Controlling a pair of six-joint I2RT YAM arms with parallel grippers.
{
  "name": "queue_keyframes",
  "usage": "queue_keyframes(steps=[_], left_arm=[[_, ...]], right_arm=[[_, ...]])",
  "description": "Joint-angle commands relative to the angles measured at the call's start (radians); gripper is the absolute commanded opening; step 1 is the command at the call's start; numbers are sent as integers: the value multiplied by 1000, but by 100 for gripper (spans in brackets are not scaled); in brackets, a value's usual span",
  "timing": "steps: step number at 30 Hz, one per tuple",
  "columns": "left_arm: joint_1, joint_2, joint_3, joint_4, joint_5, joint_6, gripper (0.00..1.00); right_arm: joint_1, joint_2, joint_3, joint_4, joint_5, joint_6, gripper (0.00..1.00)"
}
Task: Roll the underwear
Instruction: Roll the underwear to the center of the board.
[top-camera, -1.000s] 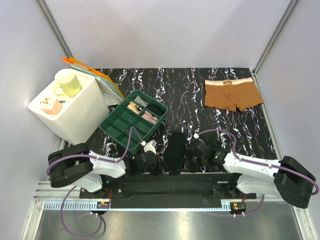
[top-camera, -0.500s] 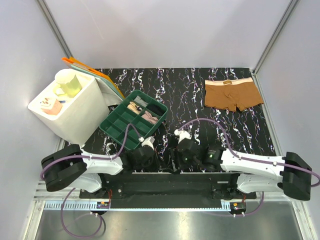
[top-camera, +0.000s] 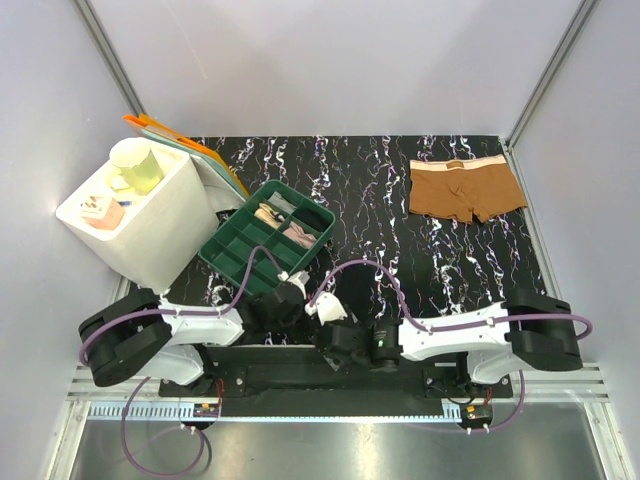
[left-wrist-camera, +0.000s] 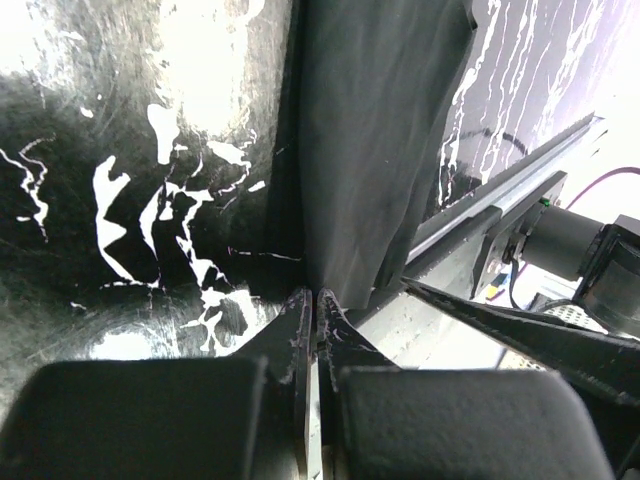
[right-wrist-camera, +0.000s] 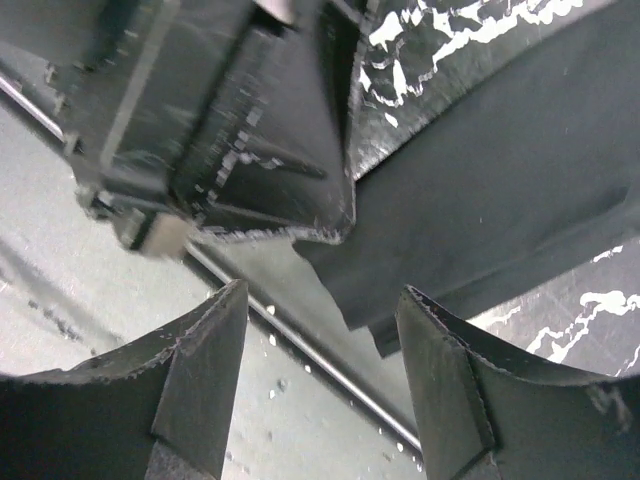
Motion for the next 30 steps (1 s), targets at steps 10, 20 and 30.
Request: queue_keyframes(steps=[10,20,30], left_arm=[[28,-80,29,-53,54,45,0],[44,-95,9,-33,73,41,0],[91,-161,-33,-59,64,63,24]], right_arm=[[60,133,52,41,156,-29,67],[70,251,63,-15,229,68,38],[68,205,56,-32,158,57,7]])
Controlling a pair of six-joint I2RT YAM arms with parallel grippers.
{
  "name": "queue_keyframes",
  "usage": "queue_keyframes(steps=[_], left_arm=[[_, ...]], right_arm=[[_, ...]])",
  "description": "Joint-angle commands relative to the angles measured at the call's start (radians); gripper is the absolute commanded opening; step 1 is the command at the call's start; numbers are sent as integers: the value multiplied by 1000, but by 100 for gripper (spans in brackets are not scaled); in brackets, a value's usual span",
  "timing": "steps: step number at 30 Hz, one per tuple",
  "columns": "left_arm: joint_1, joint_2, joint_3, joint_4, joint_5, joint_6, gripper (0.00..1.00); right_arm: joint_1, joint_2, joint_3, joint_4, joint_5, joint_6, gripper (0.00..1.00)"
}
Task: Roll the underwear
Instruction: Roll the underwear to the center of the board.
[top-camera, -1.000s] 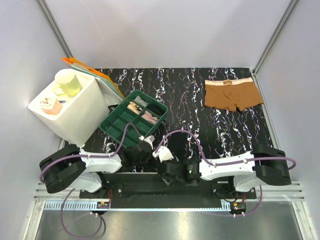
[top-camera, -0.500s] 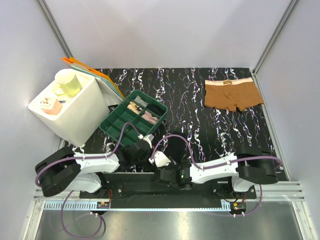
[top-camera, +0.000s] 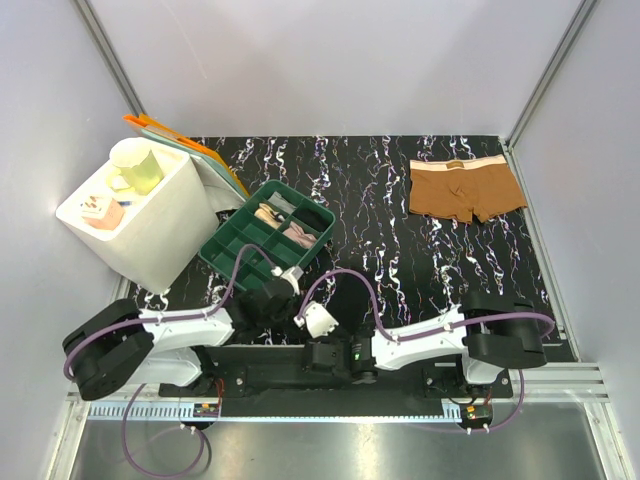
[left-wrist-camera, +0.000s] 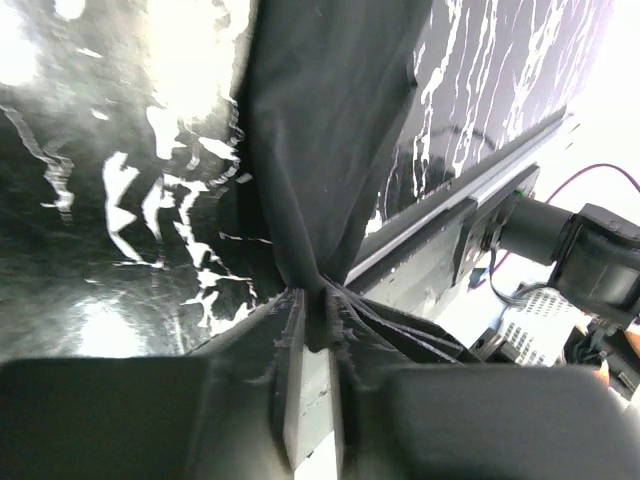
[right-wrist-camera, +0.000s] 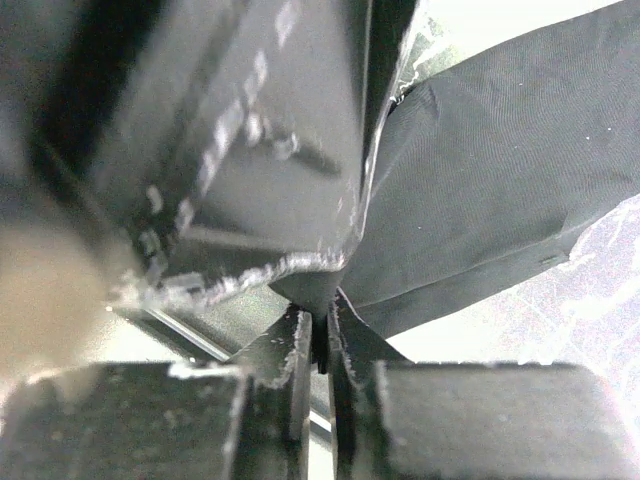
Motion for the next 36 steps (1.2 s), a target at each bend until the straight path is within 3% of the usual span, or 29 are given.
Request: queue_keyframes(steps=[1,7,12,19,36], left_arm=[[50,-68,-29,-6,-1,37,34],[105,-201,-27,-153,-74,98,67],[122,-320,-42,-262,-145,135,75],[124,-399,-66,-274,-168,202,77],[67,-398,-1,-192,-182,437,75]], right_arm=[[-8,-20,-27,-13,-55,23,5],[-16,-85,-52,31,-146,-27,0],[-71,-151,-67,51,-270,-62,0],[-189,-226,-73,66,-482,-133,0],[-467,-155,-21,66,-999,-246,0]])
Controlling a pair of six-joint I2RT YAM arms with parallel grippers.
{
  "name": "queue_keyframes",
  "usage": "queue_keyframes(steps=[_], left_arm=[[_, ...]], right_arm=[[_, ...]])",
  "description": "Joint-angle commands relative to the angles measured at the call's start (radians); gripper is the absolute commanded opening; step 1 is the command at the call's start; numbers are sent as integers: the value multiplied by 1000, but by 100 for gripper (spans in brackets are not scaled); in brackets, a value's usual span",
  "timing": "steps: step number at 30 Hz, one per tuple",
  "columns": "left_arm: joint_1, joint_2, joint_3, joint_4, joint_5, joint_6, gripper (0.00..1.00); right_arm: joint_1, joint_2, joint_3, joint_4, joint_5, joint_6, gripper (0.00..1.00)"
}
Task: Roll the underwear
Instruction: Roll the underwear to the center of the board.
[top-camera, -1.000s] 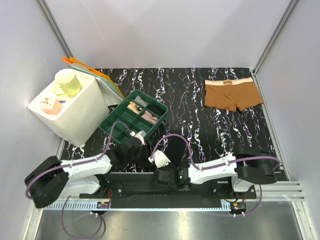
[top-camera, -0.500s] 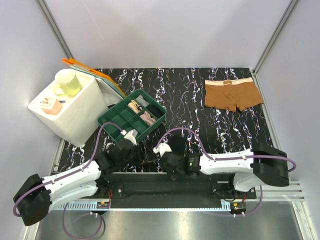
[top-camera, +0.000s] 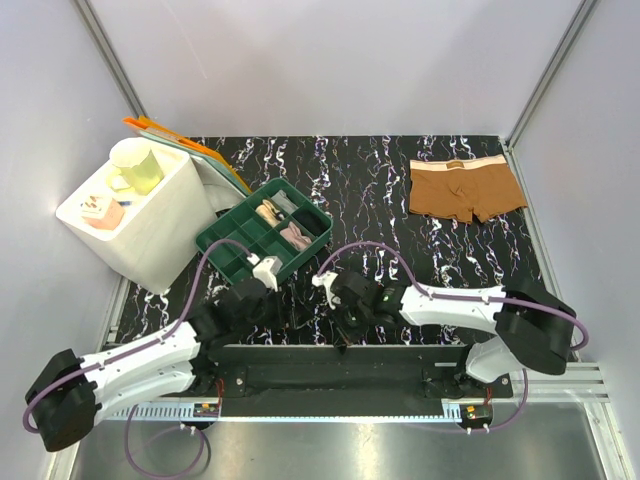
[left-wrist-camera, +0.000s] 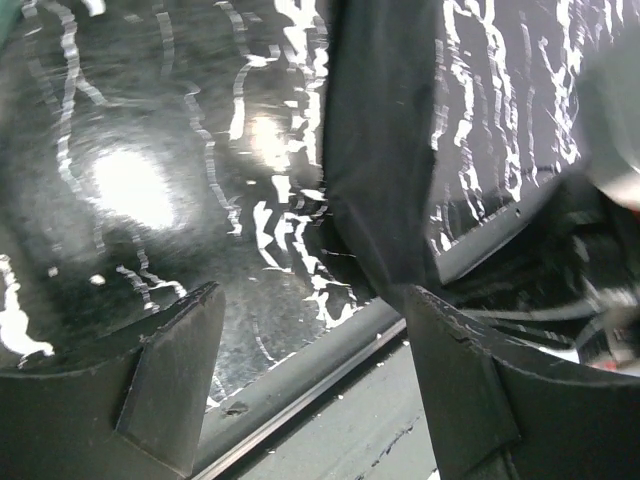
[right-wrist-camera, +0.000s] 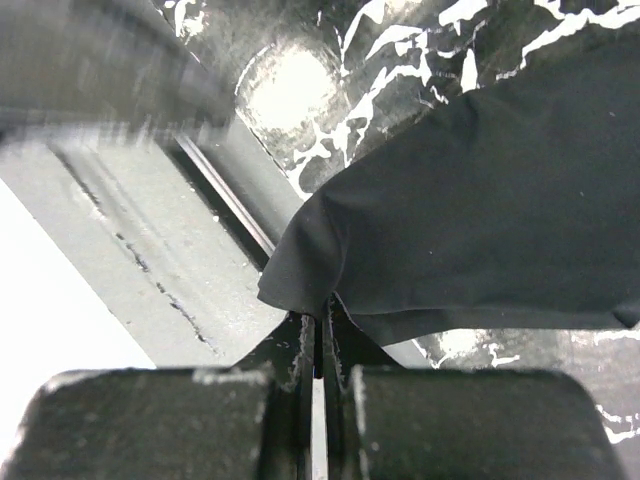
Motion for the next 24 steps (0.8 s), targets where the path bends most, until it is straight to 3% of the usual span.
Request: queue_keyframes(steps=[1,10,24], left_arm=[[-42,16,48,90,-27,72,74],[-137,83,28,248,-42,148,73],[-177,314,-12,587,32,237,67]], right_arm=[[-53,35,54,20,-197,-58,0],[-177,124,72,20,-393,-118,0],[-303,265,110,21,-584,-187,0]])
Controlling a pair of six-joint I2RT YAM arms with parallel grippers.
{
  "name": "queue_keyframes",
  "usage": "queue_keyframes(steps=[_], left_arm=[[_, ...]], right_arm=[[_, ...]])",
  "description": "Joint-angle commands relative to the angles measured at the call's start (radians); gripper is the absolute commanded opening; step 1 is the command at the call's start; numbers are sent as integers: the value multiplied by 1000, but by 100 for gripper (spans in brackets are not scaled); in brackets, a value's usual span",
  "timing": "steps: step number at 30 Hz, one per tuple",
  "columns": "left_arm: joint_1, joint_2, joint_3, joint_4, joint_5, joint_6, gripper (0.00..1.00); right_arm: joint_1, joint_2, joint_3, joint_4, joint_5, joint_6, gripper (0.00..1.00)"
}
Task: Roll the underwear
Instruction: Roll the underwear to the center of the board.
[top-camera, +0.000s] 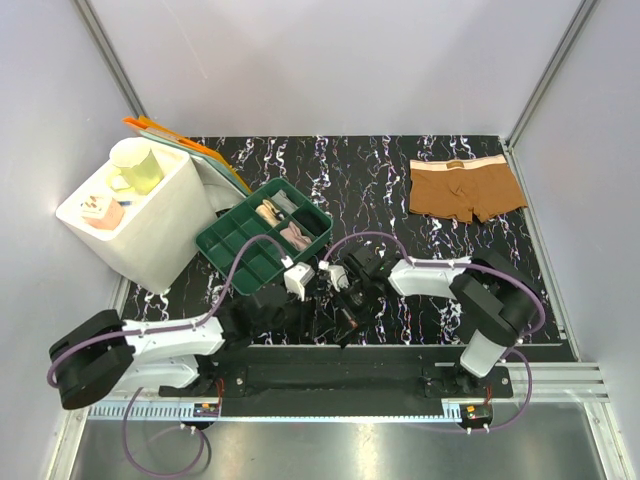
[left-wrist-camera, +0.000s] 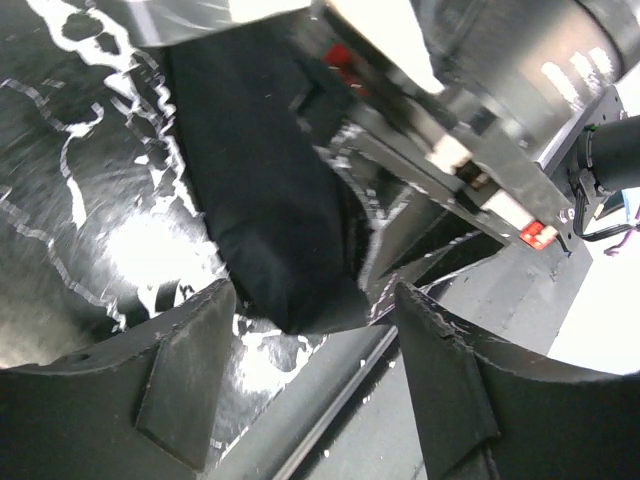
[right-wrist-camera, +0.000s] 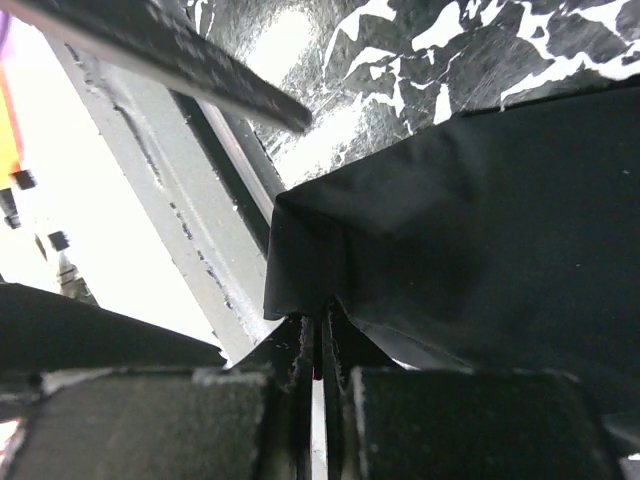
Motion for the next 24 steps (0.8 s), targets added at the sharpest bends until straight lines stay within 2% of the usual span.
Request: queue_keyframes(steps=[1,3,6,7,12,20,23,24], left_arm=[[-12,61,-6,197,39,53,66],[-14,97,-4,229,42,58,65],[-14,140,2,252,56,62,59],[-14,148,4,252,59,65,53],[-14,187,-3,277,73,64,45],[-14,230,-18,295,97,46,38],[-14,228,-32,292,77,30,23],[-14,226,-33,291,74,27,13]], right_arm=[[-32,40,47,17,-100,-33,0],[-47,61,55,18,-116,-34,0],[-61,80,61,17,-133,-36,0],[-61,80,63,17,-139,-37,0],[-75,92,66,17,-150,-39,0],[-89,109,75,16,-162,-45,0],[-95,107,77,14,-163,-47,0],[-95,107,77,16,-163,-47,0]])
